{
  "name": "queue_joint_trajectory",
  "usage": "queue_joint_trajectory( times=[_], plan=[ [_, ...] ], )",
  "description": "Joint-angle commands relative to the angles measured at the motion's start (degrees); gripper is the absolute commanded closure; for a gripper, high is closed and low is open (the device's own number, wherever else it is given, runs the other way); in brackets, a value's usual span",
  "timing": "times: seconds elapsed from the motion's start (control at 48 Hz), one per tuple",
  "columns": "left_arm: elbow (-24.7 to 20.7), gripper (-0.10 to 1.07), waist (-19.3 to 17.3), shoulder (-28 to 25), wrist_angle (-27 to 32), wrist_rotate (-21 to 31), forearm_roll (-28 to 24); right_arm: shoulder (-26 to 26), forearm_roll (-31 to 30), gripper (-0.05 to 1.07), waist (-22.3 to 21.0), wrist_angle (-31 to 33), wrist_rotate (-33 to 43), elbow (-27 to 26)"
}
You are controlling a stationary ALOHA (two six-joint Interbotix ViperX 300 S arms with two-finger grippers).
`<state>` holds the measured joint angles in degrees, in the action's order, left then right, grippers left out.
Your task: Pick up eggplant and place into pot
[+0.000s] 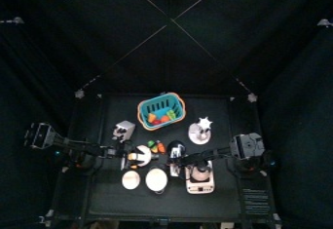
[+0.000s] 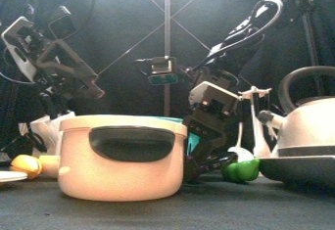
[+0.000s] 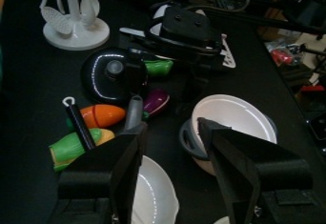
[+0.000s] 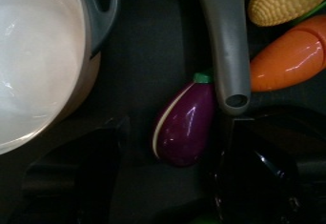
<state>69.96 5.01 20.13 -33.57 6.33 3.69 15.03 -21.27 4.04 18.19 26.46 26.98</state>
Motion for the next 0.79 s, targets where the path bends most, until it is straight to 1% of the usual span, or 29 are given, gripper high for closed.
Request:
queue_joint_trajectory(
  times=[0.0,0.062,0.146,0.292,0.396,0.625,0.771],
  plan=[
    [-0.79,0.13,0.09,-0.09,-0.26,0.00,0.00,-1.05,-0.18,0.05,-0.44,-0.35,0.00,-0.79],
    [-0.79,0.13,0.18,-0.09,-0.26,0.00,0.00,-1.05,-0.44,0.10,-0.44,-0.26,0.00,-0.97],
    [-0.79,0.13,0.09,-0.09,-0.26,0.00,0.00,-1.05,-0.44,0.20,-0.53,-0.26,0.00,-0.97],
    [-0.88,0.13,0.18,-0.09,-0.26,0.00,0.00,-1.05,0.09,0.43,-0.97,-0.09,0.09,-0.79],
    [-1.05,0.13,0.18,-0.09,-0.26,0.00,0.00,-2.29,0.35,0.53,-0.79,0.53,-0.09,-0.62],
    [-1.58,0.13,0.18,-0.09,-0.26,0.00,0.09,-9.32,0.35,0.54,-0.26,3.69,-0.18,0.53],
    [-1.58,0.13,0.09,-0.09,-0.26,0.00,0.09,-13.71,0.26,0.54,1.14,4.83,0.00,1.93]
  ],
)
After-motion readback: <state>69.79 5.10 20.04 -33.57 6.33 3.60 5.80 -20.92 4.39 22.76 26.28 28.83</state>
